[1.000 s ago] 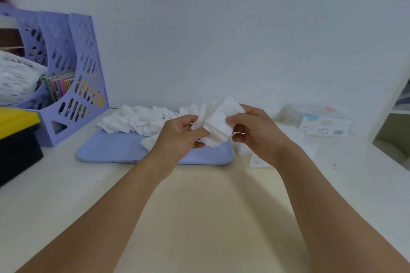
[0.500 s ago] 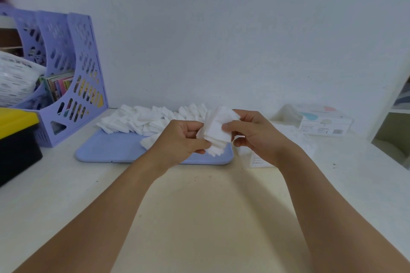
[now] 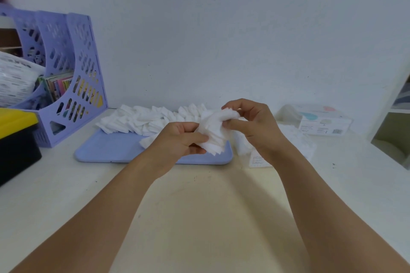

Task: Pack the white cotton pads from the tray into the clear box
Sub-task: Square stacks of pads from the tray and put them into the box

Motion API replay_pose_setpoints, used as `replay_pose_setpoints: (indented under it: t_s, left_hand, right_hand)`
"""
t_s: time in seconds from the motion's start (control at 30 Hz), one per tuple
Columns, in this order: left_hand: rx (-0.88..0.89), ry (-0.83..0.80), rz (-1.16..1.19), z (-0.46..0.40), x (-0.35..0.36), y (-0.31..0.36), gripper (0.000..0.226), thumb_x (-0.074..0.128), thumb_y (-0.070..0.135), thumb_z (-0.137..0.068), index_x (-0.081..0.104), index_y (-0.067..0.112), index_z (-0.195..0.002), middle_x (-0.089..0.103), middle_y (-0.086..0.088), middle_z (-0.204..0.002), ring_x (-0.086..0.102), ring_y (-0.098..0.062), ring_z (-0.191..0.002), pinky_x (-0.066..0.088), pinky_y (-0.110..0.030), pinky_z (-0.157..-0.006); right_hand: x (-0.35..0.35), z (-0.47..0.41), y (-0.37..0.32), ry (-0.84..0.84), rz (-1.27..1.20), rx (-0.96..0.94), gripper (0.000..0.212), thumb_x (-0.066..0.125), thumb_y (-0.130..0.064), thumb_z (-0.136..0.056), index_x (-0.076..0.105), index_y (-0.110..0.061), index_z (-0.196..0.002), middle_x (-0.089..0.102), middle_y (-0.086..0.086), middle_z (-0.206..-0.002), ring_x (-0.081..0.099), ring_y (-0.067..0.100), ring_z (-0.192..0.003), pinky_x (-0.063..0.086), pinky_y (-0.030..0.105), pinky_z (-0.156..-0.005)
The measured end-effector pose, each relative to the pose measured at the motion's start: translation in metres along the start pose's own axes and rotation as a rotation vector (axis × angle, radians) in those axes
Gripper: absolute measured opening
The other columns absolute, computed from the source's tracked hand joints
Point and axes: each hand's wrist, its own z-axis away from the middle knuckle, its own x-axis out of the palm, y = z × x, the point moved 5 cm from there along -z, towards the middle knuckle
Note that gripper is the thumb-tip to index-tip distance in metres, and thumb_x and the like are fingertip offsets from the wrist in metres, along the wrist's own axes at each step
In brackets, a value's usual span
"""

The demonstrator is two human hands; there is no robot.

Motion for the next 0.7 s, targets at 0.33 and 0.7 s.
replay_pose_setpoints:
  t_s: [0.33, 0.7]
  left_hand:
    - [0.011, 0.109, -0.071, -0.002, -0.003, 0.000, 0.020, 0.067, -0.001, -0.090, 0.076, 0.009, -0.104, 0.077, -0.009, -0.097, 0.067, -0.014, -0.077, 0.056, -0.023, -0.066]
    - [-0.008, 0.008, -0.071, -0.001, 0.004, -0.002, 0.031, 0.058, -0.008, -0.091, 0.072, 0.006, -0.116, 0.076, -0.013, -0.111, 0.072, -0.023, -0.097, 0.061, -0.036, -0.084]
  right_hand:
    - [-0.001, 0.001, -0.010, -0.172, -0.161, 0.104, 0.022, 0.062, 0.008, -0.087, 0.074, -0.004, -0.102, 0.070, 0.010, -0.089, 0.063, 0.020, -0.082, 0.050, 0.028, -0.070]
    - [0.002, 0.000, 0.004, -0.140, 0.040, 0.092, 0.025, 0.068, 0.007, -0.090, 0.071, -0.003, -0.113, 0.072, 0.002, -0.090, 0.058, 0.010, -0.074, 0.046, 0.019, -0.060]
